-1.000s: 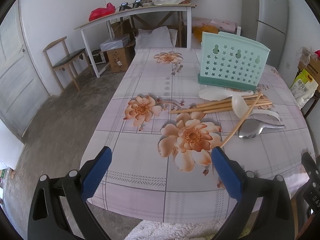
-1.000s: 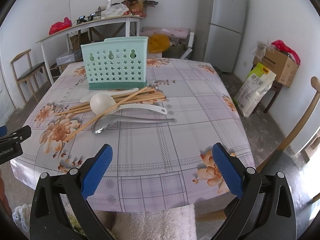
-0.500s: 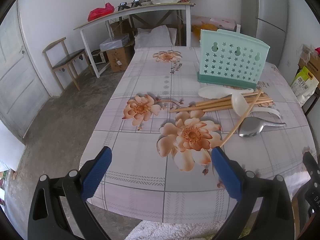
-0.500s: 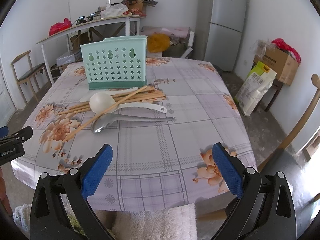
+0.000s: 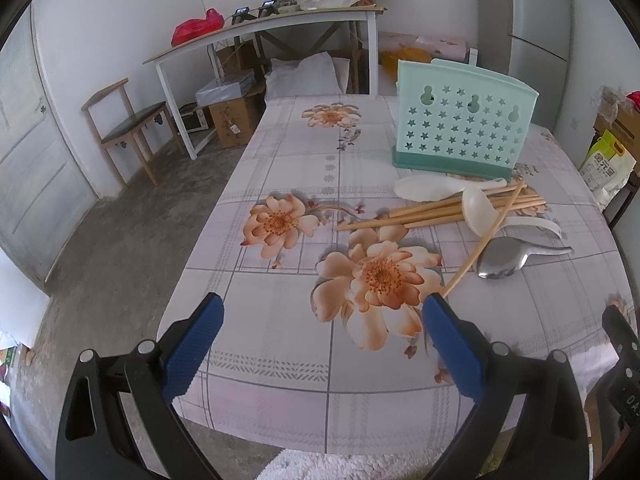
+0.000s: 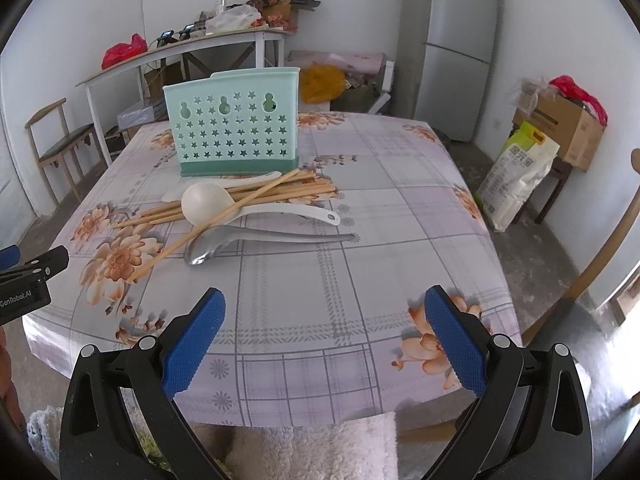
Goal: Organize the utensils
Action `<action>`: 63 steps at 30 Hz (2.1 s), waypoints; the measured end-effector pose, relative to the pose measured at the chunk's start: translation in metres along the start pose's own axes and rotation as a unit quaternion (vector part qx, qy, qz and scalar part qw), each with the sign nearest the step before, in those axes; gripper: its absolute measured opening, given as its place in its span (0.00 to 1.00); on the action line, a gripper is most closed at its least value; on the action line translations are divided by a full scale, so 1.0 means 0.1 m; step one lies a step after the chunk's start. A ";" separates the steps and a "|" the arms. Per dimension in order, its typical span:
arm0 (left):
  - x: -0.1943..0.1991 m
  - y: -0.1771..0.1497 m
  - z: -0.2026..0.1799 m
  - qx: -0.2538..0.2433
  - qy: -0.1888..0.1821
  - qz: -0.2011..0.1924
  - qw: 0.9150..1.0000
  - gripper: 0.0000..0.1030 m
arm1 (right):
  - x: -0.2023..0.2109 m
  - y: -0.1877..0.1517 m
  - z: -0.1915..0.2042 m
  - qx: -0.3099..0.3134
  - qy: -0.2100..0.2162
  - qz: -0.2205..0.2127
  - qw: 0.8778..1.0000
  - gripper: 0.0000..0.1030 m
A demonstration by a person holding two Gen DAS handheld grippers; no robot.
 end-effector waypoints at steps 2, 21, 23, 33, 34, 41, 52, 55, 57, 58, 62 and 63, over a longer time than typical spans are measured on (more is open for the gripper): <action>-0.03 0.01 -0.01 -0.003 -0.004 -0.001 1.000 0.95 | -0.01 0.01 0.00 0.001 0.001 0.000 1.000 0.92; -0.37 0.09 -0.30 -0.029 -0.073 0.003 0.997 0.95 | -0.32 0.05 0.12 0.012 0.043 0.034 0.998 0.92; -0.41 0.09 -0.31 -0.032 -0.077 0.001 0.996 0.95 | -0.36 0.05 0.13 0.009 0.045 0.035 0.998 0.92; -0.62 0.04 -0.37 -0.016 -0.108 0.025 0.994 0.95 | -0.53 -0.08 0.19 0.021 0.064 0.061 0.996 0.92; -0.63 0.02 -0.39 -0.016 -0.110 0.029 0.993 0.95 | -0.55 -0.12 0.19 0.025 0.066 0.067 0.995 0.92; -0.63 -0.06 -0.48 -0.025 -0.137 0.038 0.990 0.95 | -0.61 -0.27 0.21 0.049 0.074 0.086 0.992 0.92; -0.51 0.01 -0.62 0.020 -0.223 0.026 0.974 0.95 | -0.64 -0.34 0.28 0.081 0.090 0.102 0.987 0.92; -0.49 0.05 -0.66 0.039 -0.239 0.028 0.970 0.95 | -0.62 -0.31 0.26 0.088 0.091 0.099 0.987 0.92; -0.48 0.08 -0.68 0.053 -0.253 0.030 0.966 0.95 | -0.60 -0.26 0.23 0.080 0.090 0.095 0.988 0.92; -0.48 0.08 -0.69 0.057 -0.257 0.032 0.964 0.95 | -0.60 -0.20 0.20 0.071 0.091 0.090 0.989 0.92; -0.52 0.10 -0.72 0.075 -0.273 0.033 0.959 0.95 | -0.62 -0.02 0.10 0.026 0.094 0.087 0.991 0.92; -0.54 0.10 -0.73 0.075 -0.273 0.033 0.959 0.95 | -0.63 0.02 0.08 0.021 0.096 0.088 0.991 0.92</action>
Point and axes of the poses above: each gripper's, at about its wrist camera, not at the fingertips, and x roughly against the way its jaws point, z to its left, y to its top, the point moved 8 cm from there along -x, roughly the way its jaws point, and after that the axes turned 14 degrees about -z, right-handed, at the moved point
